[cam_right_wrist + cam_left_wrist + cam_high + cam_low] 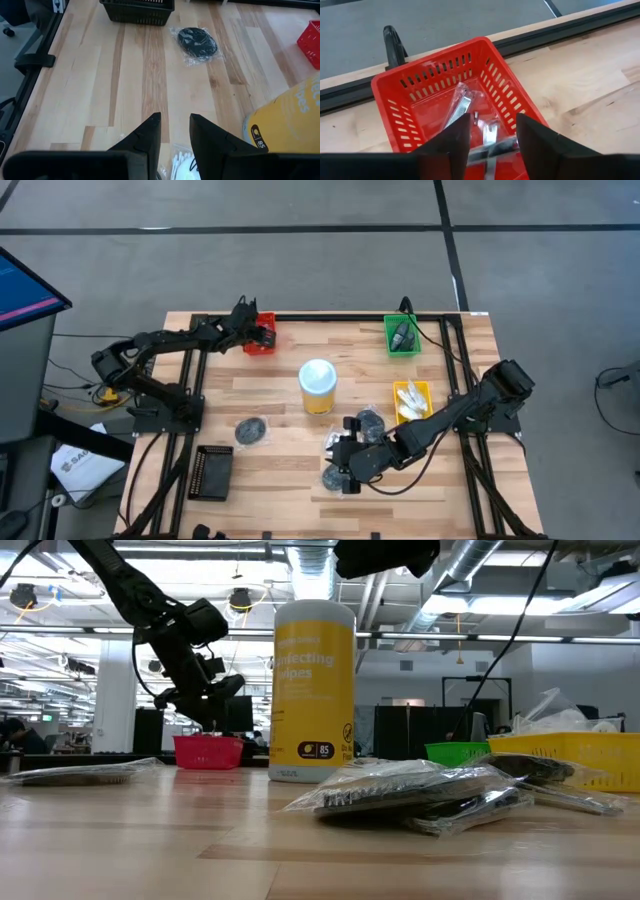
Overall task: Pick & Place Travel size toiletries
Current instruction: Put the black hairbrush into the black bin
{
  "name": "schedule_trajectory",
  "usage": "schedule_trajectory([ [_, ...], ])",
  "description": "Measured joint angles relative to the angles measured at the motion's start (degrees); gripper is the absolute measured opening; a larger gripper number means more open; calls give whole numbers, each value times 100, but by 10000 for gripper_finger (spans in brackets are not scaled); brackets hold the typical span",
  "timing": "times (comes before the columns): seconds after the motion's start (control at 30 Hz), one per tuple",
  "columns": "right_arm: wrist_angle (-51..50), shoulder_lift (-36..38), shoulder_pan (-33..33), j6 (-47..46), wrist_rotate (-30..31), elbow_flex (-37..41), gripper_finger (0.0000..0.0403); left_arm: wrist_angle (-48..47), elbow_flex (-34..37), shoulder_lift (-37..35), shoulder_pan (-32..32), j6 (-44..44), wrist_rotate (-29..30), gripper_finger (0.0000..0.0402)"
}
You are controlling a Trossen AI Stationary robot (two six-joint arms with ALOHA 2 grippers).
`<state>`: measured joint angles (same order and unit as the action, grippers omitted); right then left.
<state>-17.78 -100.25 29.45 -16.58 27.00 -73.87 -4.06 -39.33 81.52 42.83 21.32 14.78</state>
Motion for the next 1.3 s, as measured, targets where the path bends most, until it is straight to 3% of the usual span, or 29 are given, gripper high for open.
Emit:
schedule_trajectory([
  [0.47,-84,-2,2,-18,0,0,93,7,-4,-302,-68,-91,-30,153],
  [0.7,-606,-4,5,-391,-1,0,93,-20,-4,-1082,-475,-299,-769,148],
  [1.0,-1374,-4,7,-704,-4,0,93,-62,-4,-1739,-2106,-349,-1066,140],
  [1.3,-2040,-4,-40,-1102,-13,0,93,-67,-4,-1727,-3864,-244,-976,140],
])
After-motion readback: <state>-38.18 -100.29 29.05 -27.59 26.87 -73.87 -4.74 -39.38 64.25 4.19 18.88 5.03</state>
